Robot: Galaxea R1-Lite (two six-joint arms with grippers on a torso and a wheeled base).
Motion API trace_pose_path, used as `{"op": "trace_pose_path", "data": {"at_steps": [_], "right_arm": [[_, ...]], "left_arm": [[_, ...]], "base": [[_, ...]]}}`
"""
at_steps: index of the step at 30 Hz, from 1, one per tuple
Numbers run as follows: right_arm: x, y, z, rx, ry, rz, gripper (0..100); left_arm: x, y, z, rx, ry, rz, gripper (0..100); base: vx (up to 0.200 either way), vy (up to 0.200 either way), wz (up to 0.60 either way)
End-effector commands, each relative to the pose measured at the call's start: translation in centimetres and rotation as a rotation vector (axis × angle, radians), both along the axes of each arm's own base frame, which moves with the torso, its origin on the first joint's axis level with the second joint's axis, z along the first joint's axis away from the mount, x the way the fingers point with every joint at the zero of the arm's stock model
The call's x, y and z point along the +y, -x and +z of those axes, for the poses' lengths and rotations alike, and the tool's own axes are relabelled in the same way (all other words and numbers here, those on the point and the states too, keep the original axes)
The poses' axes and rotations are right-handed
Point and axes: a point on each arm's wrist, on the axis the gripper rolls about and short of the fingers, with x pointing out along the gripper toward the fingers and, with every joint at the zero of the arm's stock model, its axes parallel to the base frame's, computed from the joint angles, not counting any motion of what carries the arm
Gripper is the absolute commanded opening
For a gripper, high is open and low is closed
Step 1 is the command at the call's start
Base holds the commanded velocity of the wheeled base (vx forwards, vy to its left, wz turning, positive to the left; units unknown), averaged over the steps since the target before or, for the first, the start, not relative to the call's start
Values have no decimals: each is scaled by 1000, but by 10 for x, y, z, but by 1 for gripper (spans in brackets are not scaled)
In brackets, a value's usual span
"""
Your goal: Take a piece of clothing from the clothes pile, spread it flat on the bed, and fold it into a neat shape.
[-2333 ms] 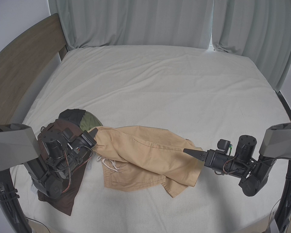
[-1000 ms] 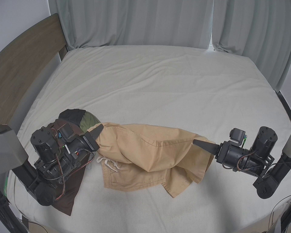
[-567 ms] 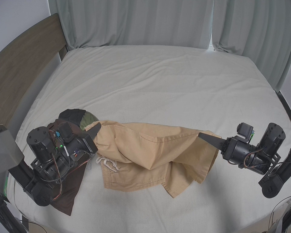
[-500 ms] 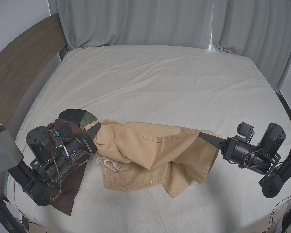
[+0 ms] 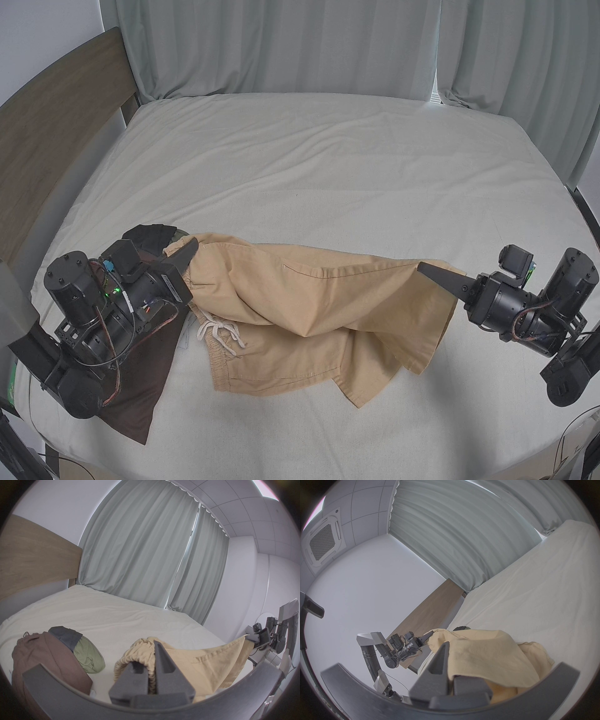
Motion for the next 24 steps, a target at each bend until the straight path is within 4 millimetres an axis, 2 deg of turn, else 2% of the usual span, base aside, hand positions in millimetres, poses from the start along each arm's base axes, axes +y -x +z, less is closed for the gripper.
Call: {"op": "trace_pose_path", "data": {"at_steps": [1,7,24], "right_arm": [[-3,2,5,-21,-8,-8,0],[-6,0,7,-33,-7,-22,0],[-23,-9,12,-76,5,-93,0]], "left_arm": [[6,-3,0,-14,-27,25,0],[6,0,-2,-7,-32,4,0],[16,-8,-1,-3,1,20,0]], "base": [[0,0,0],[0,0,0],[0,0,0]]}}
